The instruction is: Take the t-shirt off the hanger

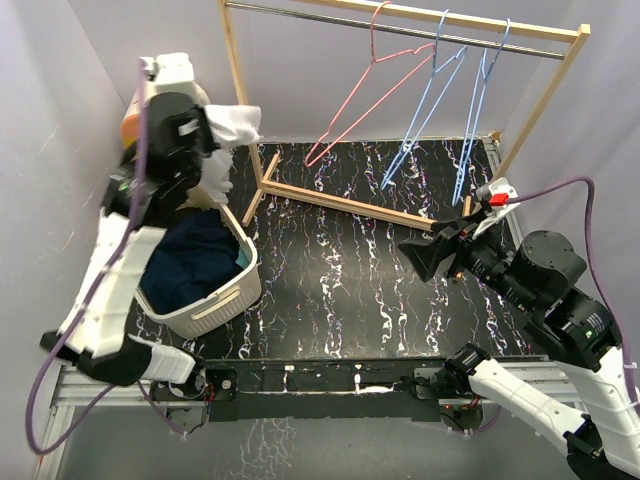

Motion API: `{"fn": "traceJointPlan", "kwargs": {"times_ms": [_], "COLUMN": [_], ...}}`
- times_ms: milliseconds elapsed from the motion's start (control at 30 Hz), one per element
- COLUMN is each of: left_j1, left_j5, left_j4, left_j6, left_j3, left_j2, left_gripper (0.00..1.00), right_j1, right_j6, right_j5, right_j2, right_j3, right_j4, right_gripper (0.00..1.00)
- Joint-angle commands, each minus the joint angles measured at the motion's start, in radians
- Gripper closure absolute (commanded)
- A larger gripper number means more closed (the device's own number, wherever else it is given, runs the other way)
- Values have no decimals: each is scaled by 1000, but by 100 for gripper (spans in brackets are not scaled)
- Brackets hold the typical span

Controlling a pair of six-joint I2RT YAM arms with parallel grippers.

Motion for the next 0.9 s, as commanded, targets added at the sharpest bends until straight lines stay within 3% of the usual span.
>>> {"fn": "traceJointPlan", "kwargs": {"times_ms": [0, 167, 400, 567, 667, 800, 867], "left_j1": [1, 2, 4, 7, 15, 29, 32], "left_j5": [-201, -244, -286, -318, -273, -187, -139], "left_j4": [37, -17, -1, -37, -1, -23, 2], "left_j6": [49, 35, -75, -193, -193, -289, -332], "left_j3": [104, -5, -619, -801, -846, -905, -993], "left_j2": [-160, -234, -383, -386, -381, -325, -292], "left_gripper": [100, 100, 100, 99, 85, 79, 68], "right_j1": [-2, -1, -1, -1, -2, -1, -1], "right_j6": [4, 4, 8, 12, 14, 18, 21], "right_j5": [-1, -8, -30, -25, -24, -30, -29], "right_j2": [12, 16, 22, 23, 27, 33, 29], "right_j3": [-9, -26, -35, -29, -28, -34, -42], "right_j4": [70, 94, 97, 90, 92, 100, 105], "right_gripper": [15, 15, 15, 15, 15, 15, 15]}}
